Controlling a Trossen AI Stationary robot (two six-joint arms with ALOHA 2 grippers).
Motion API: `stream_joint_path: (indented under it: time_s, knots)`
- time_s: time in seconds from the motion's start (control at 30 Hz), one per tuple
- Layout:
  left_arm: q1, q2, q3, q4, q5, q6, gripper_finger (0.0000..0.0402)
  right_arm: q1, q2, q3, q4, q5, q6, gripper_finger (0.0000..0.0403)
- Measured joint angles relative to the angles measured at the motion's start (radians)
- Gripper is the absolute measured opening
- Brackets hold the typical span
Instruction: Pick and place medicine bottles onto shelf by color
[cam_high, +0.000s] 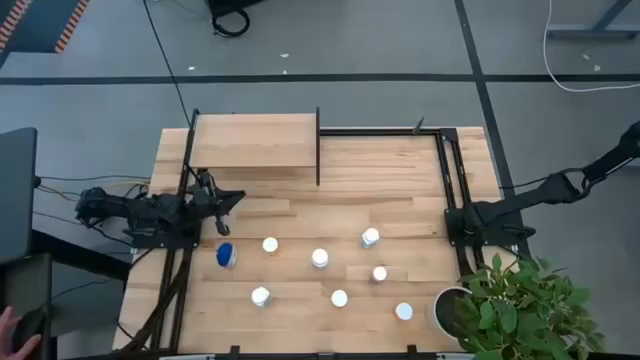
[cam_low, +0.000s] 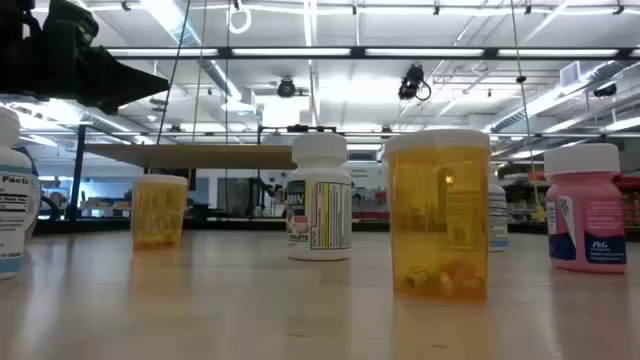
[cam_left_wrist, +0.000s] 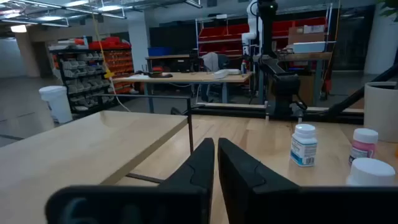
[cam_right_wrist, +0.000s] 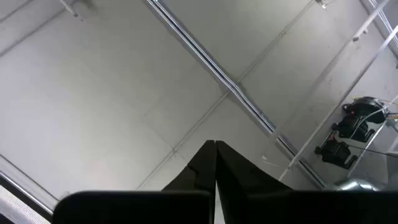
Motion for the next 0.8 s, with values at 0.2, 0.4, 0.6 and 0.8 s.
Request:
stream_joint_path:
  time_s: [0.2,0.4,0.6,0.8]
  knots:
    - [0.0,0.0,0.0,0.0,0.0,0.0,0.0036,0.0,0.0,0.0,0.0,0.0,0.0,0.0011]
    - [0.0,0.0,0.0,0.0,0.0,0.0,0.0028,0.0,0.0,0.0,0.0,0.0,0.0,0.0011]
    - [0.0,0.0,0.0,0.0,0.0,0.0,0.0027,0.0,0.0,0.0,0.0,0.0,0.0,0.0011]
    - [0.0,0.0,0.0,0.0,0.0,0.0,0.0035,0.0,0.0,0.0,0.0,0.0,0.0,0.0011]
